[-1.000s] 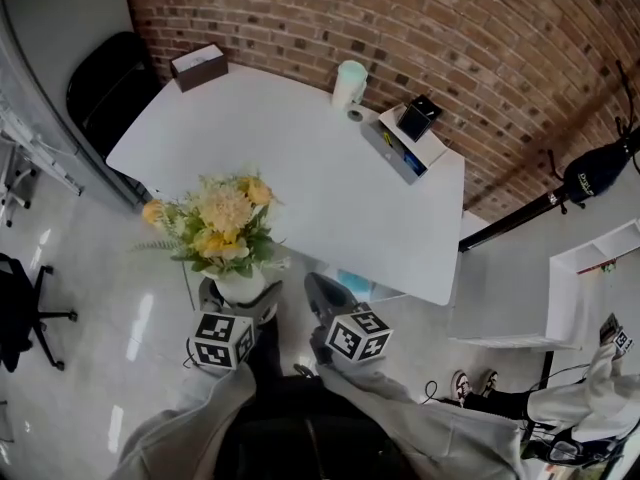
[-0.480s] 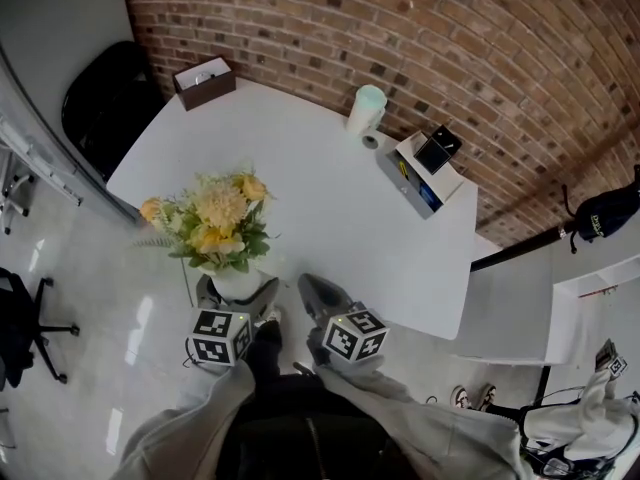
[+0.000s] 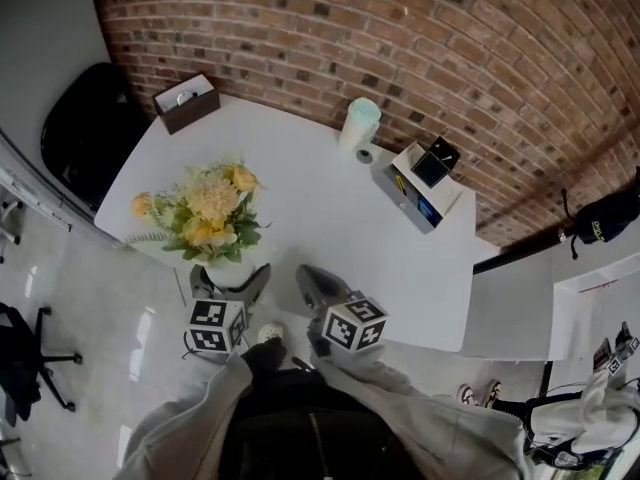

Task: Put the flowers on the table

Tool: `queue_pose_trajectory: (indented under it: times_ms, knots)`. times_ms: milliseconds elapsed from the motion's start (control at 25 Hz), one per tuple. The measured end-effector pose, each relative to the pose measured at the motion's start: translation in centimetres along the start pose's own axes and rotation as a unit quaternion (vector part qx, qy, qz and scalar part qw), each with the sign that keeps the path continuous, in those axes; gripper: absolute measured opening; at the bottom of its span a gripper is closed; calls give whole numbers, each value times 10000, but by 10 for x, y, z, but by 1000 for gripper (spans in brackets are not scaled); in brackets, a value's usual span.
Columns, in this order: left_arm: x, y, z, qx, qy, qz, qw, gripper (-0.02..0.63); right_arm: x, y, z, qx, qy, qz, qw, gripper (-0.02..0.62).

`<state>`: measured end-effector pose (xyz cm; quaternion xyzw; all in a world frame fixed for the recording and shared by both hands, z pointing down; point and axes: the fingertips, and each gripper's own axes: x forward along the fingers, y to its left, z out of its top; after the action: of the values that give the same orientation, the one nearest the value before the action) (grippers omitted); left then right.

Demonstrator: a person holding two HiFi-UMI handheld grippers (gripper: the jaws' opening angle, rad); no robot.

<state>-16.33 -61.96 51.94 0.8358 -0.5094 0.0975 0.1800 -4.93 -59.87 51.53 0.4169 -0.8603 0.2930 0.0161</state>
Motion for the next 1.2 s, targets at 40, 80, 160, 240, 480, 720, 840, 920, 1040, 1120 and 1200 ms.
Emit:
queue_pose_trajectory:
  times_ms: [40,80,160,240,480,720,840,920,1040,1120,1200]
  knots:
    - [7,6,2,58,-14,1,10000,486,5,-4,4,-16,-21,-19,10000,-1]
    - [13,12,4,125,-40,2,9999,486,9,-7,8,-33,-40,-42,10000,-2]
    - [26,22,8,260,-90,-2,9996,486,18,-14,13,-64,-54,-91,9999,-1]
    - [40,33,12,394,-140,-16,9991,486,28,-19,16,-81,-41,-139,9999,-1]
    - [81,59,13,502,-245,-22,9984,486,42,-29,25,-107,-19,-307,9995,0]
    - [120,79,9,891,-381,100,9952,486,49,-40,26,-75,102,-453,9989,-1]
    - [138,89,6,1020,-427,92,9938,486,52,-44,23,-54,167,-537,9984,-2]
    - [146,93,5,1086,-429,69,9931,486,53,-48,22,-34,200,-630,9978,-1]
    - [155,97,7,1228,-517,59,9911,486,52,-54,22,-53,235,-740,9970,-1]
    - [160,96,9,1346,-592,58,9891,486,51,-59,19,-32,260,-811,9964,-1]
    - [162,95,10,1423,-649,65,9877,486,49,-63,16,20,285,-866,9958,-2]
